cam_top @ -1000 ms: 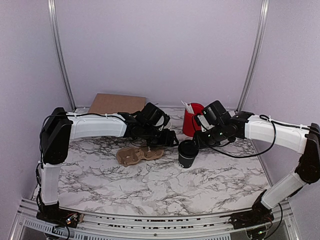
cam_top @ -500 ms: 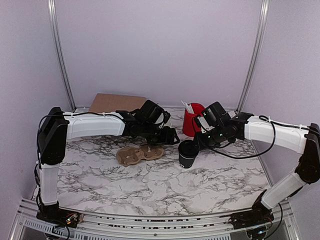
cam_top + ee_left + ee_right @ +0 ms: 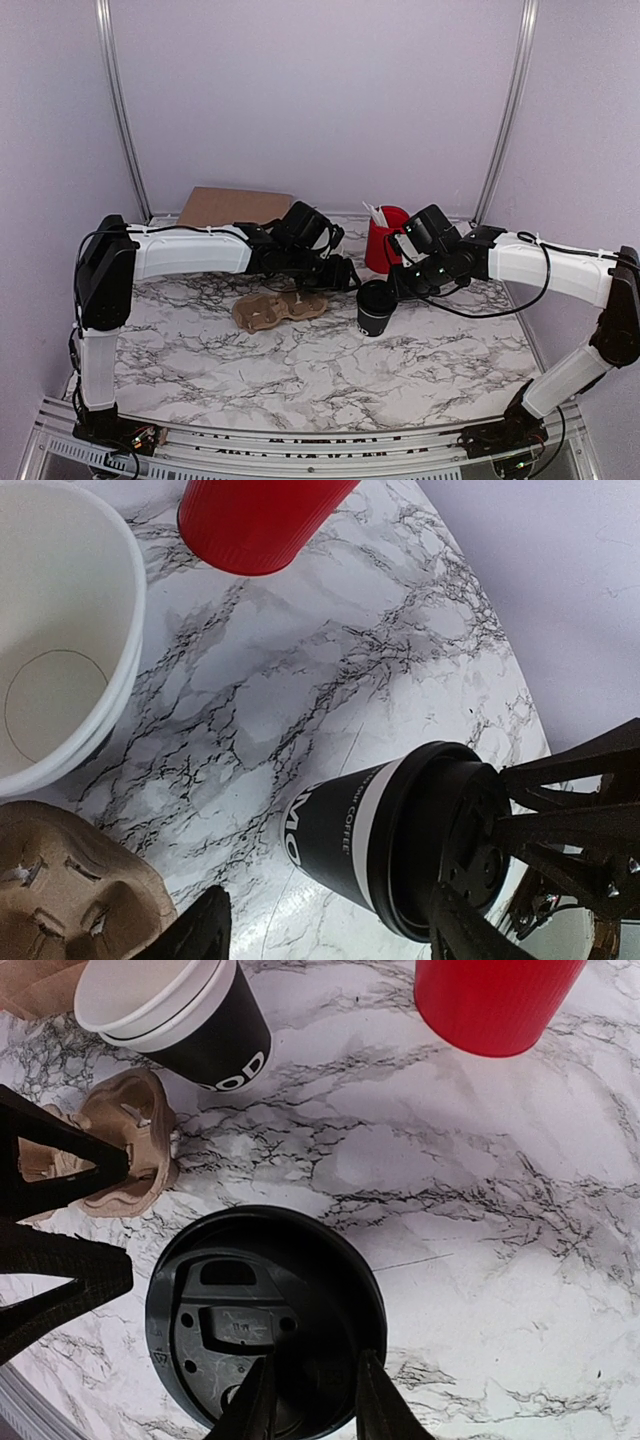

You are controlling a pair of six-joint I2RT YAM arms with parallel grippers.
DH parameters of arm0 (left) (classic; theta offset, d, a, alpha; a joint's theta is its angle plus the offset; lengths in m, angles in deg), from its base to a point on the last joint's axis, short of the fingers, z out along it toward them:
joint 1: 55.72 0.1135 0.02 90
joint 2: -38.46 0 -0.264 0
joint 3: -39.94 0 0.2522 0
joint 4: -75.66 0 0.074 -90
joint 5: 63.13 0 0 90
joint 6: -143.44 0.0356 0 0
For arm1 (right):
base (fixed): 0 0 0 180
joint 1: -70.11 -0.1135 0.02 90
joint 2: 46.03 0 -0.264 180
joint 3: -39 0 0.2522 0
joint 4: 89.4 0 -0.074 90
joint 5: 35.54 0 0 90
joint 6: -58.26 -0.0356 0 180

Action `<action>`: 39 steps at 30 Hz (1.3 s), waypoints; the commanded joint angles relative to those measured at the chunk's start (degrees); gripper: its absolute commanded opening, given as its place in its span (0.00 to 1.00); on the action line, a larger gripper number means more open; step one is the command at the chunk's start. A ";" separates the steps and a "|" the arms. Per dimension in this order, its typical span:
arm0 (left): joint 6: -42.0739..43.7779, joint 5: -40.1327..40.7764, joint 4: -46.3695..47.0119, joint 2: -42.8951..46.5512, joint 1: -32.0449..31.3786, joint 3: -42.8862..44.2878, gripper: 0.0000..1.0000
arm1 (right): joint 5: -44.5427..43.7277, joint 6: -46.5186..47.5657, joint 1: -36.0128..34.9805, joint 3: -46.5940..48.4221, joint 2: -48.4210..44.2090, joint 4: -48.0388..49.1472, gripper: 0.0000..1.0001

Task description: Pack the takeout coffee

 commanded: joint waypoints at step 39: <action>1.44 0.75 -3.03 -6.17 -0.84 0.39 0.41 | 2.52 -3.20 -0.46 -6.54 -0.24 4.09 0.26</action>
